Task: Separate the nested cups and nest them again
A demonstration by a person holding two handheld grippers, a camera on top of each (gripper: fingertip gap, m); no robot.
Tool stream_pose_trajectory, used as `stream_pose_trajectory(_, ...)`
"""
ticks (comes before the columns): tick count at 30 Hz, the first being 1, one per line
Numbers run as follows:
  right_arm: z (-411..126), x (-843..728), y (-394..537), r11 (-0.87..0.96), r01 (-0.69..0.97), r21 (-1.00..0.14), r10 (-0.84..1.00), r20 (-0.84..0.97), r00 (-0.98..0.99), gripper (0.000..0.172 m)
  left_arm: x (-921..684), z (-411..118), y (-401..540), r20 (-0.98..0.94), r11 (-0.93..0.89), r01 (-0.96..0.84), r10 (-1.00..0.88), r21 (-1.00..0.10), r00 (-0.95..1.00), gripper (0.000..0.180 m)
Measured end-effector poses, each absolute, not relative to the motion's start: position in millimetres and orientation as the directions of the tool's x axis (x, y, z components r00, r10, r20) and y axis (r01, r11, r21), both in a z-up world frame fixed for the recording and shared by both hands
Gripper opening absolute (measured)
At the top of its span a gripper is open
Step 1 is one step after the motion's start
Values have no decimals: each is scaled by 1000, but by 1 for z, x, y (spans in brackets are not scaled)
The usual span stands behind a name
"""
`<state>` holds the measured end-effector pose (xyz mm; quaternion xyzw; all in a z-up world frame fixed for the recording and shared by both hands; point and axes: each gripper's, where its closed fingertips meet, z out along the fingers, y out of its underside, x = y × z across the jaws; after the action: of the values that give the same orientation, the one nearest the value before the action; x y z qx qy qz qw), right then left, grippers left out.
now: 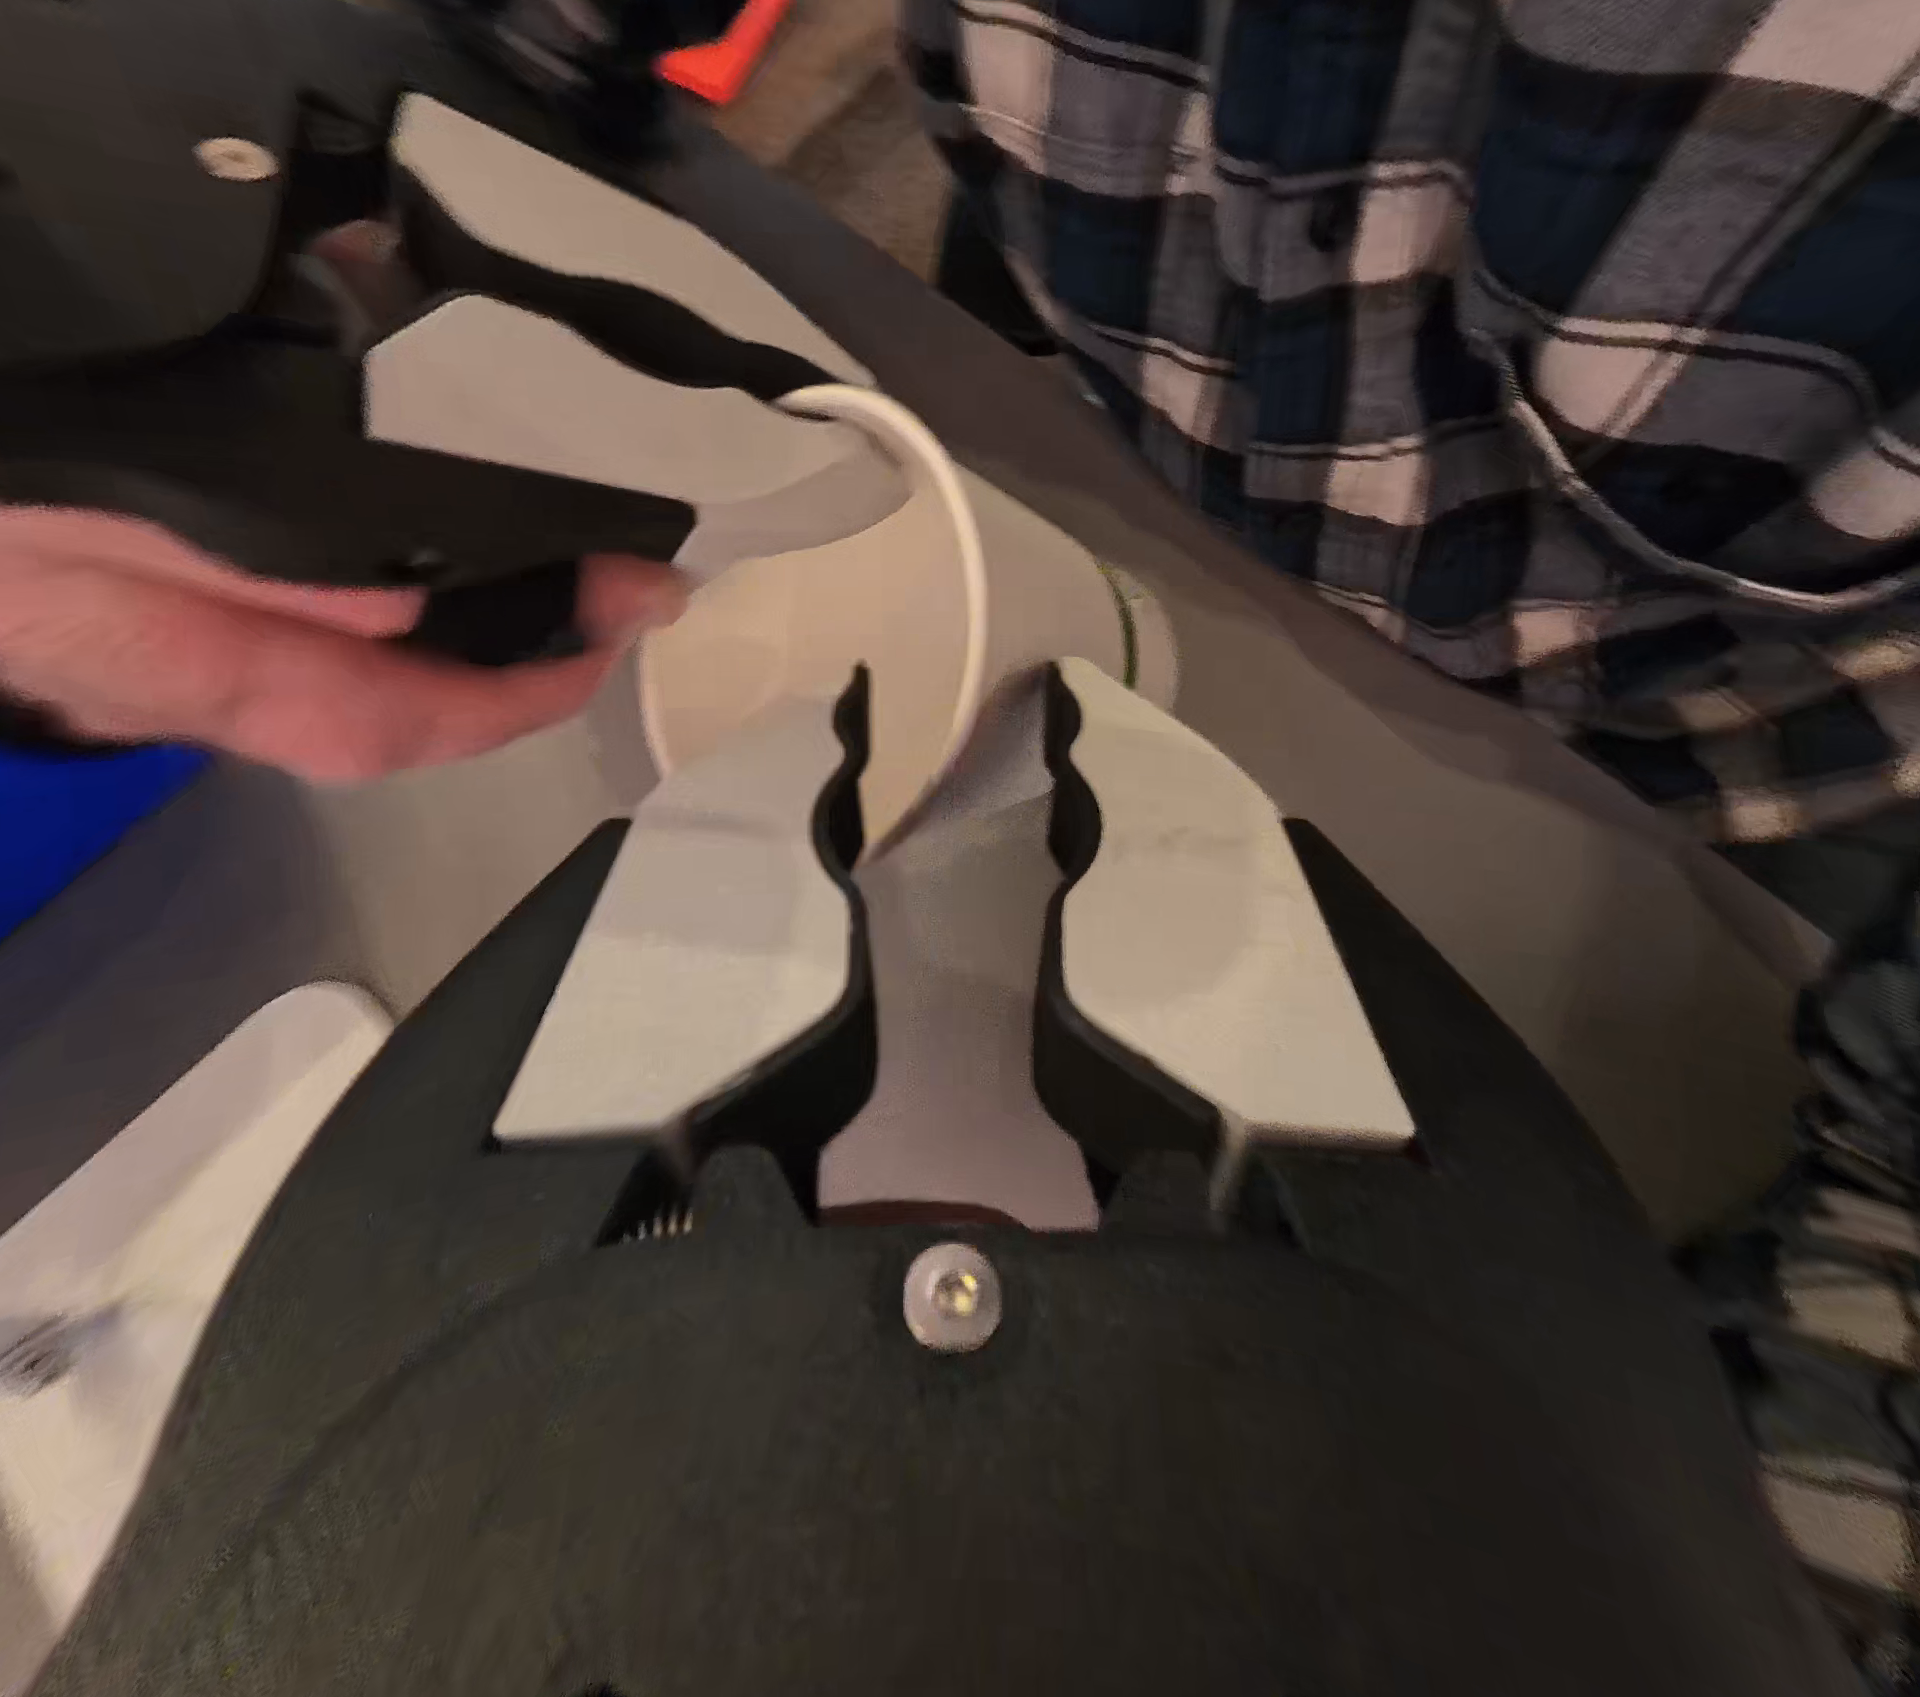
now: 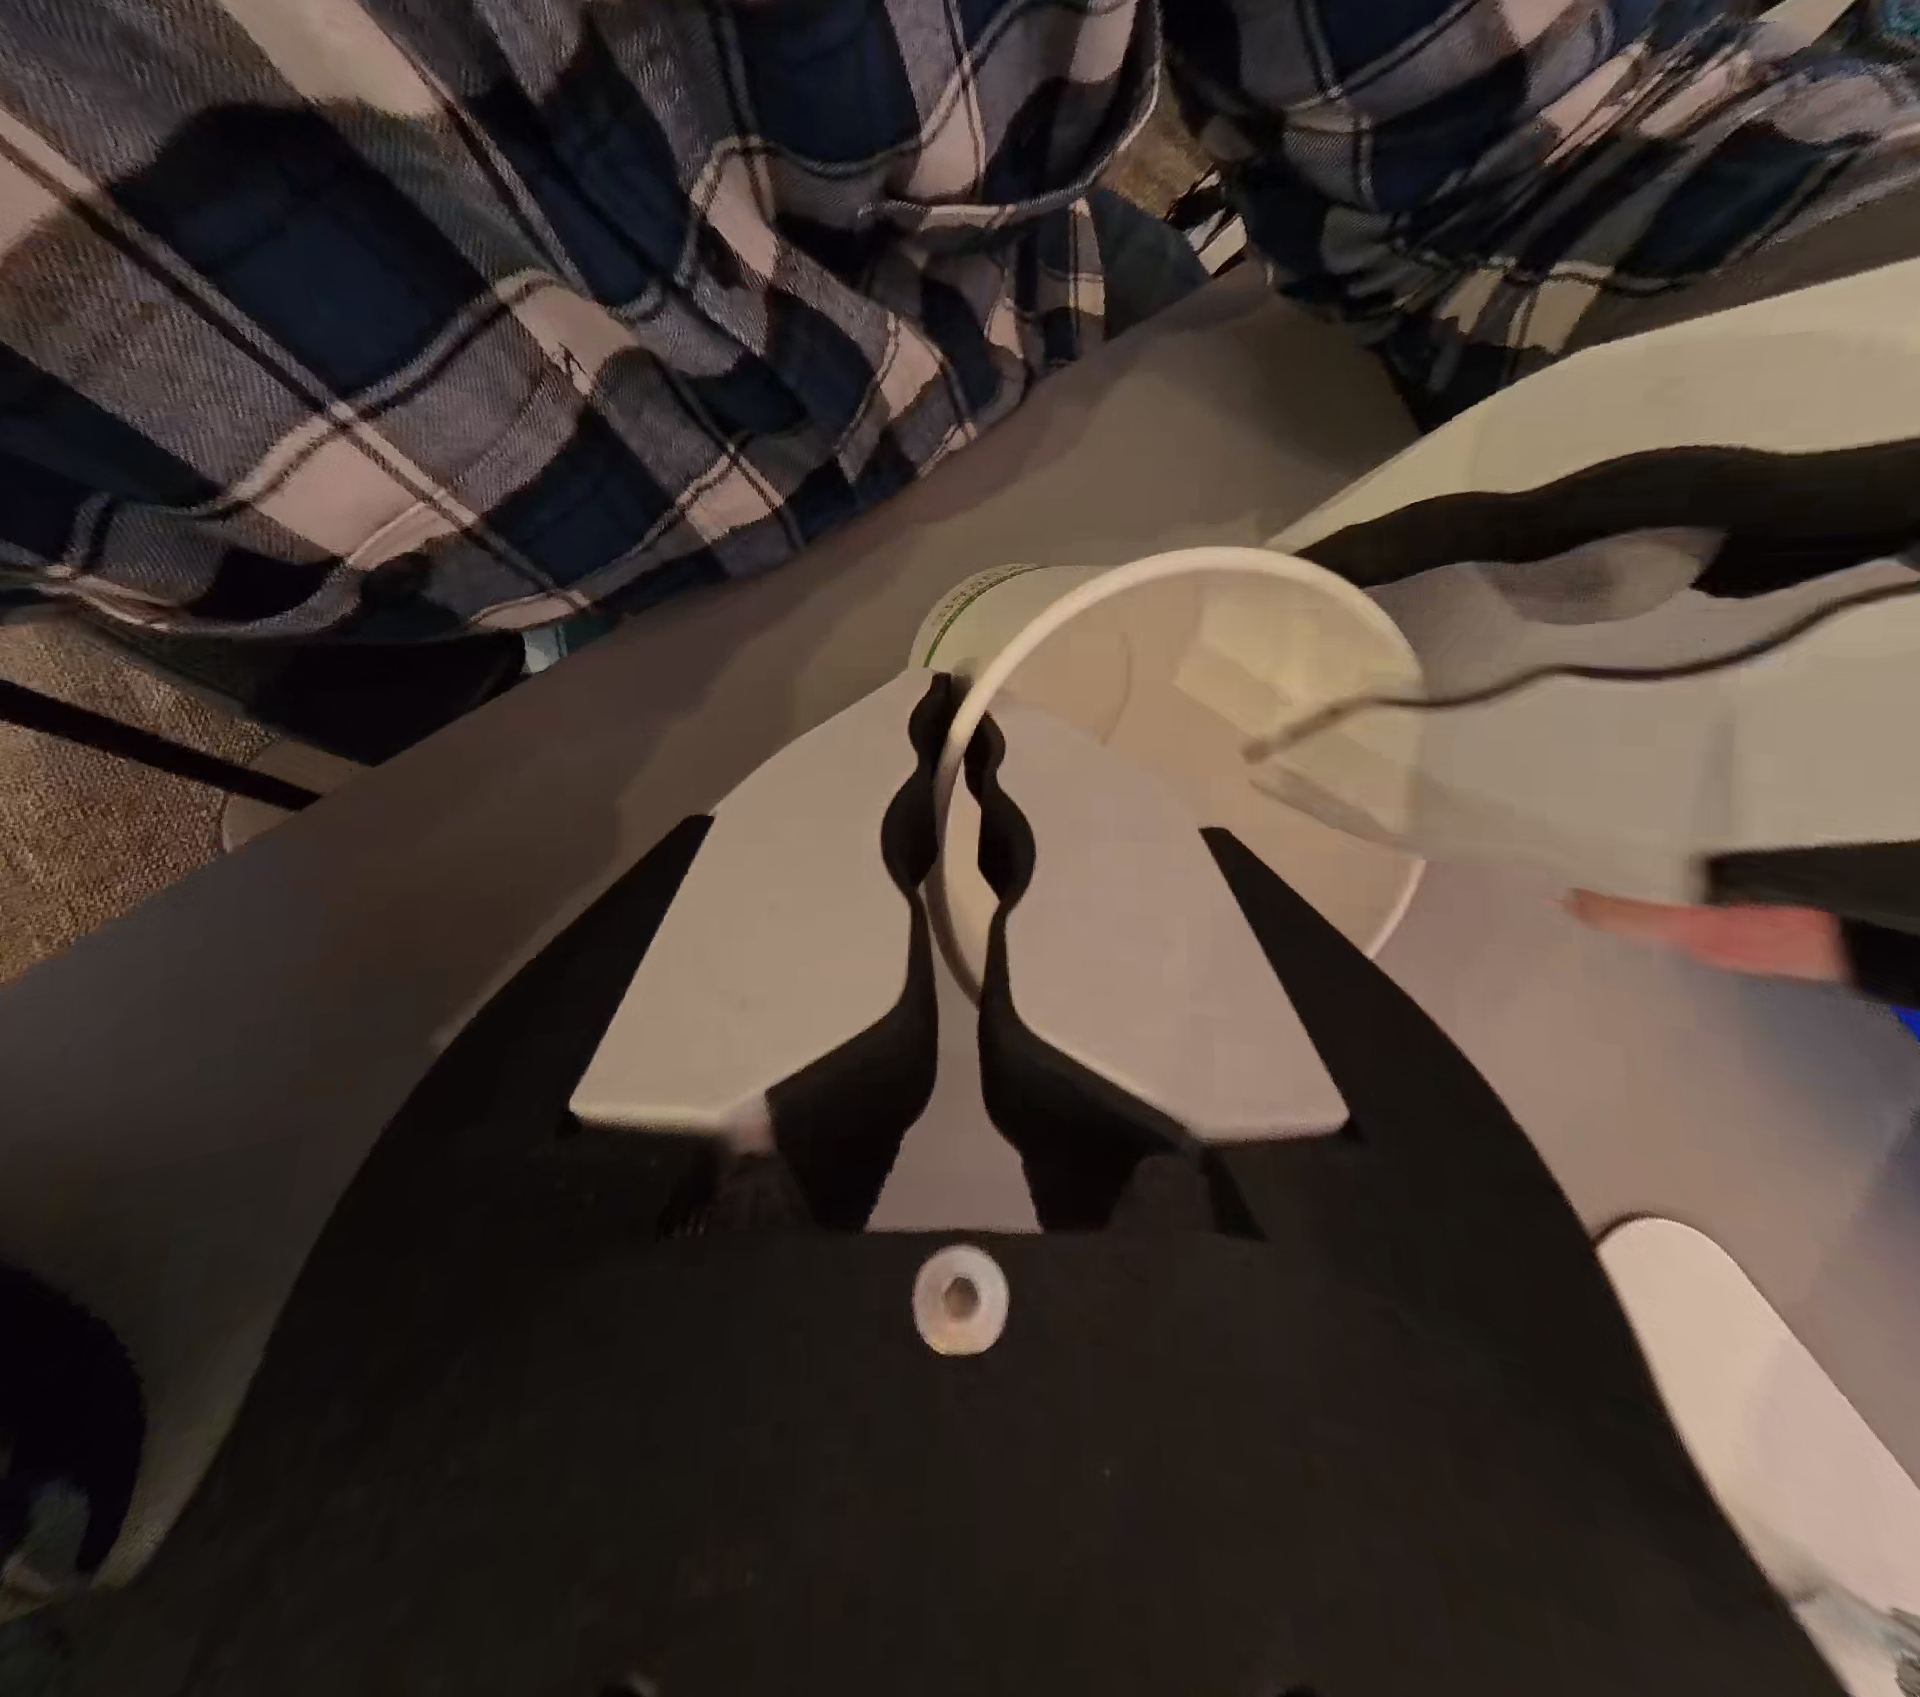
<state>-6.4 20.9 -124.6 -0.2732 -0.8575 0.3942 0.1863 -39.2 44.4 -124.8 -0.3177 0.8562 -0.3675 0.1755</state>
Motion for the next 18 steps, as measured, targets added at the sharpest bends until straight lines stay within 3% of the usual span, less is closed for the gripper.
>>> stream_pose_trajectory(3, -106, 2, 41, 553, 328, -766, 671, 176, -720, 2, -40, -102, 70, -198, 529, -410, -759, -743, -620, 58)
stream_pose_trajectory(5, -89, 14, 65, 572, 361, -737, 730, 255, -634, 2, -44, -82, 91, -299, 532, -405, -806, -744, -511, 65)
stream_pose_trajectory(10, -28, 65, 148, 541, 504, -673, 834, 508, -217, 3, -76, -36, 152, -465, 502, -431, -863, -750, -198, 64)
stream_pose_trajectory(14, 14, 133, 220, 404, 682, -610, 701, 685, 198, 3, -108, -15, 195, -510, 446, -459, -860, -768, 18, 63)
stream_pose_trajectory(18, 27, 186, 251, 255, 750, -610, 594, 711, 376, 3, -128, -18, 222, -535, 405, -525, -837, -748, 117, 59)
